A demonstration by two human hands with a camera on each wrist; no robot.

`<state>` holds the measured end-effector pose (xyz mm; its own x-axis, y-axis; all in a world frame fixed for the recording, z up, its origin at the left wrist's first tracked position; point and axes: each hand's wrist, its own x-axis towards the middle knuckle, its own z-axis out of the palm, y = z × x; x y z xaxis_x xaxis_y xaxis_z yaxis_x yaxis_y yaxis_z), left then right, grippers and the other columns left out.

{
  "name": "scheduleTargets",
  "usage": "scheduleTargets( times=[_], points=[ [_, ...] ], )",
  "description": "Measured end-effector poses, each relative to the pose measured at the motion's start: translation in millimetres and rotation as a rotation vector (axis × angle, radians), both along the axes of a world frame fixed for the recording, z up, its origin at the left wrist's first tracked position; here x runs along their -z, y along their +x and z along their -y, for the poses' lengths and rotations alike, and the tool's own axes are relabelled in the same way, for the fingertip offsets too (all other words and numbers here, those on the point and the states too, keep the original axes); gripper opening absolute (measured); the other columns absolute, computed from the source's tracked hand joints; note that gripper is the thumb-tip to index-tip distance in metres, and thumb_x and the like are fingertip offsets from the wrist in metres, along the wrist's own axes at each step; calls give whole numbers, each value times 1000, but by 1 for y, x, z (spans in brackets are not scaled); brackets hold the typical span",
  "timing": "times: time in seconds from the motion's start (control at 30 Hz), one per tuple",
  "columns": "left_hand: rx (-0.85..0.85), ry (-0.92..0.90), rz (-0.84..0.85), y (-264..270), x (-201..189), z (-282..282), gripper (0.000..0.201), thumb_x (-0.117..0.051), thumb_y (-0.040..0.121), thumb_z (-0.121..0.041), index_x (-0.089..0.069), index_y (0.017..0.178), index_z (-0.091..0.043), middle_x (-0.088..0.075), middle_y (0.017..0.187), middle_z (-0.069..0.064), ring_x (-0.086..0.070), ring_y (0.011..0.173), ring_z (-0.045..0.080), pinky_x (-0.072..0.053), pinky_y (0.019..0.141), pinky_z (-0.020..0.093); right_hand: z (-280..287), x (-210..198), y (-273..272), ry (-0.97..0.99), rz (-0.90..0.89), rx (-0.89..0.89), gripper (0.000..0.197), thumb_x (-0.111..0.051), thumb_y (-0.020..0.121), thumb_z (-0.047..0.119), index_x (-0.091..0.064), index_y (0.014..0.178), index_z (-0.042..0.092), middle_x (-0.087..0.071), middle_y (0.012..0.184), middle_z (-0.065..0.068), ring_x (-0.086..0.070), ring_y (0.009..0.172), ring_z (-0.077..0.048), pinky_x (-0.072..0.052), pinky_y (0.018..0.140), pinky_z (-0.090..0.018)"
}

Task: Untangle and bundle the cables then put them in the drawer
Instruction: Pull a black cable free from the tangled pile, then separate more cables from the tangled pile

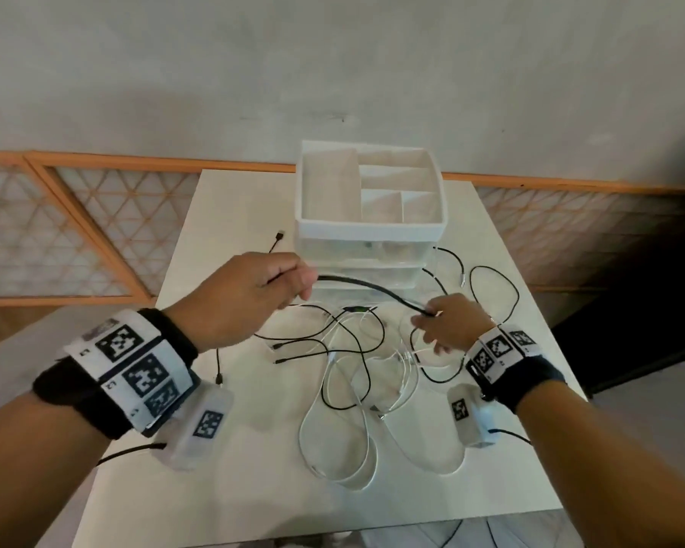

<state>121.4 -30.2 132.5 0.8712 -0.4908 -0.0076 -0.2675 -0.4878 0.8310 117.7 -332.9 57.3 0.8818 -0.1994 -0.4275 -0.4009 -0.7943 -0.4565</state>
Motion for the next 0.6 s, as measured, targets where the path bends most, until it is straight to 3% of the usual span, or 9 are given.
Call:
scheduleTargets(
  times=[0.07,0.1,0.17,0.23,0.3,0.4,0.47,0.53,0.6],
  points=[
    [117,332,-84,-6,27,-16,34,-46,102,-36,-58,74,-20,-57,69,-8,-50,62,2,-38,61,13,20,-3,2,-65,239,150,17,-67,90,31,-71,105,24,-76,97,0,-72,84,-20,-49,81,-23],
    [167,441,-127,-11,45,-21,35,-41,101,-34,-54,72,-21,-61,75,-7,-52,68,4,-40,66,15,21,-4,2,-29,326,157,28,-67,90,28,-66,118,32,-74,106,-1,-70,91,-21,-45,83,-22],
    [168,538,-160,-22,82,-26,35,-34,99,-35,-45,69,-23,-63,79,1,-59,78,18,-45,74,30,6,2,-3,85,306,46,67,-69,89,22,-39,144,46,-66,123,4,-70,94,-22,-45,88,-25],
    [41,554,-184,-31,108,-27,37,-34,103,-33,-39,68,-22,-59,75,3,-60,81,29,-44,73,36,-14,22,-17,68,252,-38,85,-69,88,20,-19,150,49,-56,130,10,-68,92,-26,-49,93,-33],
    [-132,514,-251,-36,119,-26,37,-35,105,-30,-41,71,-18,-58,77,3,-57,83,30,-42,75,36,-36,48,-39,37,285,-78,63,-68,88,24,-38,142,37,-63,120,6,-66,87,-23,-54,92,-40],
    [-294,446,-299,-39,116,-22,43,-36,104,-42,-42,71,-14,-53,72,3,-52,75,27,-37,67,37,-73,81,-74,43,220,-328,19,-68,86,39,-69,99,25,-68,98,6,-61,84,-15,-53,88,-41],
    [-388,367,-292,-38,111,-16,52,-38,101,-50,-38,67,-12,-47,64,4,-45,61,24,-32,59,35,-101,92,-93,36,-4,-488,36,-66,81,60,-70,92,26,-66,100,8,-61,94,-16,-51,91,-40],
    [-473,190,-354,-34,108,-9,55,-40,100,-54,-35,64,-13,-41,59,5,-36,49,23,-29,54,33,-123,98,-102,-42,-187,-549,54,-64,72,75,-66,101,29,-61,109,9,-58,104,-18,-46,96,-39],
    [-513,-4,-440,-32,104,-3,54,-45,98,-54,-35,62,-14,-37,55,2,-29,43,21,-25,48,30,-136,102,-105,-121,-192,-585,45,-66,76,65,-64,103,29,-53,108,7,-57,108,-23,-43,94,-36]
  ],
)
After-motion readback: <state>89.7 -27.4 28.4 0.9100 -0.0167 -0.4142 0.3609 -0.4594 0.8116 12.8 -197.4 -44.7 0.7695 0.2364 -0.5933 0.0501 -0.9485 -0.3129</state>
